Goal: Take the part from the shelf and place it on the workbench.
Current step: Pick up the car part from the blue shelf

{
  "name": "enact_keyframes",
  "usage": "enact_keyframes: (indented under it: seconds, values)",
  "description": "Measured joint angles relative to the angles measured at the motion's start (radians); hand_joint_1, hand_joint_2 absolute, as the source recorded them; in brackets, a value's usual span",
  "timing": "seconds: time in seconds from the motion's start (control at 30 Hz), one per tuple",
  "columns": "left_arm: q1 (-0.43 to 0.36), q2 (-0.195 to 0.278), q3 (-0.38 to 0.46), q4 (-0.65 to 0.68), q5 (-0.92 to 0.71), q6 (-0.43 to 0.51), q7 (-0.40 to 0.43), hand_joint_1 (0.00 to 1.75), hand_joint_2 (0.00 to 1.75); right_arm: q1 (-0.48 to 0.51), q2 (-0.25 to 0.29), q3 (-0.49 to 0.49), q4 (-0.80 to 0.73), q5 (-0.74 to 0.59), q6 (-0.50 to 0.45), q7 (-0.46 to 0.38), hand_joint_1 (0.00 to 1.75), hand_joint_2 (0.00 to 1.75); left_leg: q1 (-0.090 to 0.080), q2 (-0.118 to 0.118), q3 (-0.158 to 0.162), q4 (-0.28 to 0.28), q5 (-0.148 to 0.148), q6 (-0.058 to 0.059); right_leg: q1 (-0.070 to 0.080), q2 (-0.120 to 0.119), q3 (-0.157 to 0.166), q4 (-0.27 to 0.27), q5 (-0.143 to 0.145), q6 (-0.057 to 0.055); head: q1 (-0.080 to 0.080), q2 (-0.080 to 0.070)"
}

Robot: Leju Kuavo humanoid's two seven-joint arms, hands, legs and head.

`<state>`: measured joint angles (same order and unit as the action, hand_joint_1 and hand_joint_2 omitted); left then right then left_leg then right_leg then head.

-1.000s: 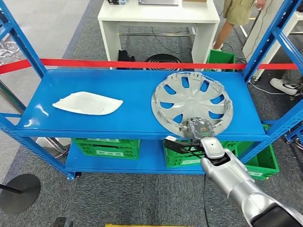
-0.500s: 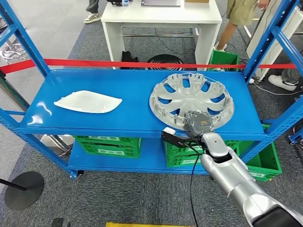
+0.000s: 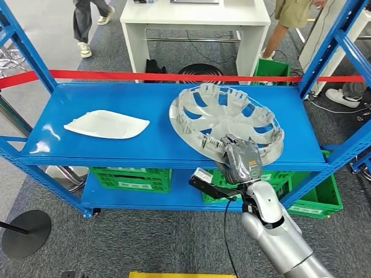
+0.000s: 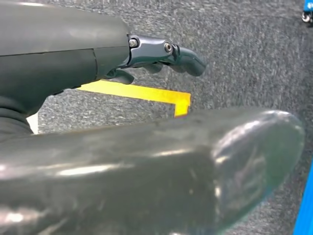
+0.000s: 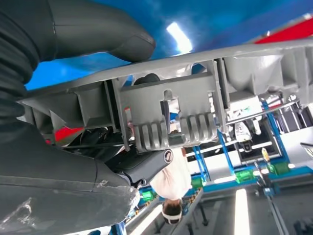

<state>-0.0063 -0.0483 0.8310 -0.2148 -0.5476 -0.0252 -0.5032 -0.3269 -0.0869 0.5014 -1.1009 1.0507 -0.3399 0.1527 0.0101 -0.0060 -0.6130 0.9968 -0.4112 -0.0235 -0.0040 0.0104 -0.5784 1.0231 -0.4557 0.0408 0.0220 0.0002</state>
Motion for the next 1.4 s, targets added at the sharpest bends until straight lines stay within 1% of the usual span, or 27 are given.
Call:
enact_keyframes:
  seconds: [0.03,0.07,0.1,0.17,0.2,0.23,0.27,0.3,0.33,0.37,0.4,0.43,0.47,0.5,0.53,0.6,0.7,0.83,0.9,0.97,1.17,1.3,1.4]
  values:
    - [0.0,-0.001,0.002,0.0,-0.002,0.005,-0.003,0.0,0.0,0.009,-0.001,-0.003,-0.016,-0.001,-0.003,-0.002,1.75,1.75,0.001,0.0,0.001,-0.001,0.0,0.007,-0.001,-0.001,-0.004,0.009,-0.009,0.006,0.001,0.0]
    - [0.0,-0.001,0.003,0.0,-0.005,0.011,-0.006,0.0,0.0,0.019,-0.002,-0.007,-0.031,-0.002,-0.01,-0.006,1.75,1.75,0.003,0.0,0.002,-0.003,0.0,0.013,-0.002,-0.001,-0.017,0.037,-0.027,0.01,0.003,0.0]
    - [0.0,-0.001,0.003,0.0,-0.008,0.019,-0.009,0.0,0.0,0.033,-0.004,-0.012,-0.048,-0.005,-0.02,-0.011,1.75,1.75,0.004,0.0,0.002,-0.004,0.0,0.018,-0.002,-0.002,-0.041,0.089,-0.055,0.014,0.005,0.0]
    - [0.001,-0.001,0.006,0.0,-0.013,0.032,-0.011,0.0,0.0,0.067,-0.007,-0.025,-0.083,-0.011,-0.048,-0.021,1.75,1.75,0.003,-0.002,0.003,-0.003,-0.002,0.023,-0.002,-0.002,-0.111,0.23,-0.116,0.018,0.008,0.0]
    - [0.002,-0.001,0.008,0.0,-0.015,0.036,-0.01,0.0,0.0,0.085,-0.008,-0.031,-0.101,-0.013,-0.059,-0.025,1.75,1.75,0.002,-0.003,0.004,-0.003,-0.004,0.024,-0.002,-0.002,-0.14,0.28,-0.128,0.018,0.007,0.0]
    - [0.003,-0.001,0.009,0.0,-0.016,0.038,-0.01,0.0,0.0,0.101,-0.01,-0.036,-0.116,-0.015,-0.065,-0.028,1.75,1.75,0.002,-0.004,0.006,-0.003,-0.006,0.024,-0.002,-0.002,-0.151,0.294,-0.12,0.018,0.008,0.0]
    - [0.004,-0.002,0.01,0.0,-0.018,0.038,-0.009,0.0,0.0,0.114,-0.012,-0.042,-0.13,-0.017,-0.068,-0.03,1.75,1.75,0.002,-0.004,0.01,-0.002,-0.008,0.024,-0.003,-0.002,-0.143,0.266,-0.091,0.017,0.008,0.0]
    - [0.003,-0.002,0.011,0.0,-0.019,0.04,-0.009,0.0,0.0,0.125,-0.014,-0.047,-0.142,-0.019,-0.069,-0.031,1.75,1.75,0.003,-0.005,0.014,-0.001,-0.011,0.022,-0.004,-0.003,-0.116,0.203,-0.051,0.019,0.008,0.0]
    - [0.003,-0.001,0.011,0.0,-0.021,0.042,-0.009,0.0,0.0,0.134,-0.016,-0.052,-0.153,-0.023,-0.07,-0.033,1.75,1.75,0.0,-0.006,0.018,0.001,-0.016,0.019,-0.008,-0.003,-0.084,0.131,-0.016,0.027,0.008,0.0]
    - [0.003,0.001,0.012,-0.001,-0.025,0.047,-0.008,0.0,0.0,0.144,-0.017,-0.058,-0.165,-0.029,-0.072,-0.037,1.75,1.75,-0.003,-0.008,0.018,0.007,-0.021,0.019,-0.013,0.0,-0.055,0.07,0.009,0.034,0.011,0.0]
    - [0.002,0.004,0.013,-0.001,-0.03,0.052,-0.007,0.0,0.0,0.156,-0.018,-0.064,-0.177,-0.038,-0.076,-0.044,1.75,1.75,-0.008,-0.009,0.017,0.012,-0.023,0.02,-0.018,0.002,-0.037,0.032,0.019,0.033,0.011,0.0]
    - [0.003,0.006,0.014,-0.002,-0.034,0.058,-0.008,0.0,0.0,0.169,-0.018,-0.07,-0.191,-0.051,-0.079,-0.054,1.75,1.75,-0.014,-0.01,0.014,0.015,-0.024,0.022,-0.021,0.005,-0.032,0.018,0.019,0.032,0.009,0.0]
    - [0.003,0.007,0.015,-0.002,-0.039,0.064,-0.012,0.0,0.0,0.183,-0.019,-0.076,-0.207,-0.072,-0.081,-0.067,1.75,1.75,-0.016,-0.011,0.012,0.016,-0.023,0.024,-0.021,0.008,-0.032,0.017,0.019,0.024,0.007,0.0]
    - [0.004,0.008,0.016,-0.002,-0.042,0.07,-0.019,0.0,0.0,0.196,-0.02,-0.083,-0.223,-0.1,-0.078,-0.083,1.75,1.75,-0.017,-0.011,0.012,0.012,-0.021,0.023,-0.02,0.009,-0.034,0.018,0.018,0.017,0.002,0.0]
    - [0.005,0.007,0.016,-0.002,-0.045,0.074,-0.027,0.0,0.0,0.209,-0.021,-0.089,-0.239,-0.141,-0.071,-0.105,1.75,1.75,-0.016,-0.011,0.013,0.009,-0.019,0.021,-0.018,0.009,-0.035,0.018,0.019,0.018,0.001,0.0]
    - [0.004,0.007,0.02,-0.002,-0.05,0.077,-0.039,0.0,0.0,0.234,-0.026,-0.101,-0.276,-0.254,-0.04,-0.165,1.75,1.75,-0.013,-0.011,0.013,0.004,-0.017,0.013,-0.015,0.01,-0.037,0.018,0.019,0.013,0.002,0.0]
    - [0.003,0.006,0.032,-0.002,-0.058,0.073,-0.042,0.0,0.0,0.271,-0.037,-0.108,-0.347,-0.454,0.028,-0.28,1.75,1.75,-0.01,-0.011,0.013,0.001,-0.016,0.002,-0.012,0.01,-0.038,0.019,0.018,0.008,0.002,0.0]
    - [0.003,0.007,0.05,-0.002,-0.068,0.054,-0.041,0.0,0.0,0.313,-0.057,-0.108,-0.459,-0.716,0.145,-0.446,1.75,1.75,-0.01,-0.011,0.012,0.0,-0.015,-0.001,-0.011,0.009,-0.038,0.019,0.018,0.005,0.002,0.0]
    - [0.002,0.007,0.06,-0.002,-0.071,0.042,-0.04,0.0,0.0,0.327,-0.067,-0.107,-0.523,-0.826,0.217,-0.51,1.75,1.75,-0.01,-0.011,0.013,0.0,-0.015,-0.002,-0.011,0.009,-0.038,0.019,0.018,0.004,0.002,0.0]
    - [0.001,0.007,0.071,-0.002,-0.07,0.031,-0.04,0.0,0.0,0.339,-0.075,-0.107,-0.58,-0.909,0.286,-0.556,1.75,1.75,-0.01,-0.011,0.013,0.0,-0.015,-0.002,-0.011,0.009,-0.037,0.018,0.018,0.004,0.002,0.0]
    - [-0.001,0.007,0.1,-0.002,-0.072,0.013,-0.034,0.0,0.0,0.362,-0.081,-0.106,-0.706,-1.082,0.455,-0.633,1.75,1.75,-0.01,-0.011,0.013,0.0,-0.015,-0.001,-0.011,0.009,-0.035,0.015,0.02,0.004,0.002,0.0]
    - [-0.003,0.007,0.116,-0.002,-0.08,0.008,-0.028,0.0,0.0,0.366,-0.081,-0.104,-0.762,-1.169,0.566,-0.653,1.75,1.75,-0.01,-0.011,0.013,0.0,-0.015,-0.002,-0.011,0.009,-0.035,0.015,0.022,0.005,0.002,0.0]
    - [-0.005,0.007,0.126,-0.002,-0.084,0.003,-0.028,0.0,0.0,0.366,-0.08,-0.098,-0.793,-1.195,0.618,-0.661,1.75,1.75,-0.01,-0.011,0.013,0.0,-0.014,-0.002,-0.011,0.009,-0.035,0.015,0.022,0.005,0.002,0.0]
